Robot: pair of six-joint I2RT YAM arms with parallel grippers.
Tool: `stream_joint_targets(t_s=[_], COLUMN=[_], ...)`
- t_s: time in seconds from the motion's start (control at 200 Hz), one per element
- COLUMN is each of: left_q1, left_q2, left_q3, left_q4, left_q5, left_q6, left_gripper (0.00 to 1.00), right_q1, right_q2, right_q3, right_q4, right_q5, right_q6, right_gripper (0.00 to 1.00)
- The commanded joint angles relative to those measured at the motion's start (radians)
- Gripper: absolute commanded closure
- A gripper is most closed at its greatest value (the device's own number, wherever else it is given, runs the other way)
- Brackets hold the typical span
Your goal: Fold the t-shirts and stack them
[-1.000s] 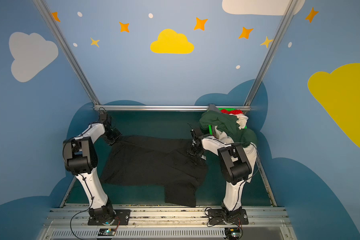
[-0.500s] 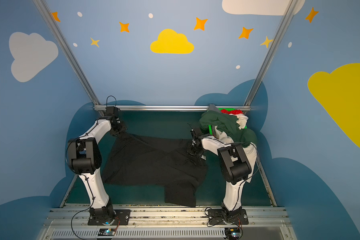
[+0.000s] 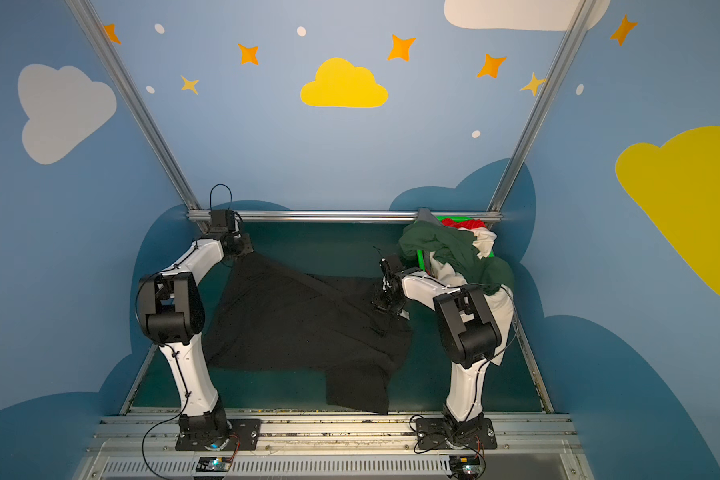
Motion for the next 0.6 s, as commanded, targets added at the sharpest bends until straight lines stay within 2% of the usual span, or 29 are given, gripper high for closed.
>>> stream_joint_targets(t_s=[0.0, 0.355, 0.596], left_q1=[0.002, -0.002, -0.004], left_q2=[0.014, -0.091, -0.178], left_q3=[0.021, -0.251, -0.362], left_q4=[0.022, 0.214, 0.274], left_q5=[0.021, -0.053, -0.125], left_q6=[0.038, 0.048, 0.018], left_gripper=[0.96, 0.96, 0.96], right_q1=[0.013, 0.023, 0.026], right_q2=[0.044, 0.057, 0.059], right_q3=[-0.002, 0.008, 0.012], right_q4=[-0.031, -0.041, -0.054], right_q5=[-0.004, -0.008, 0.002], right_q6=[0.002, -0.003, -0.005], right_gripper=[0.7, 0.7, 0.7])
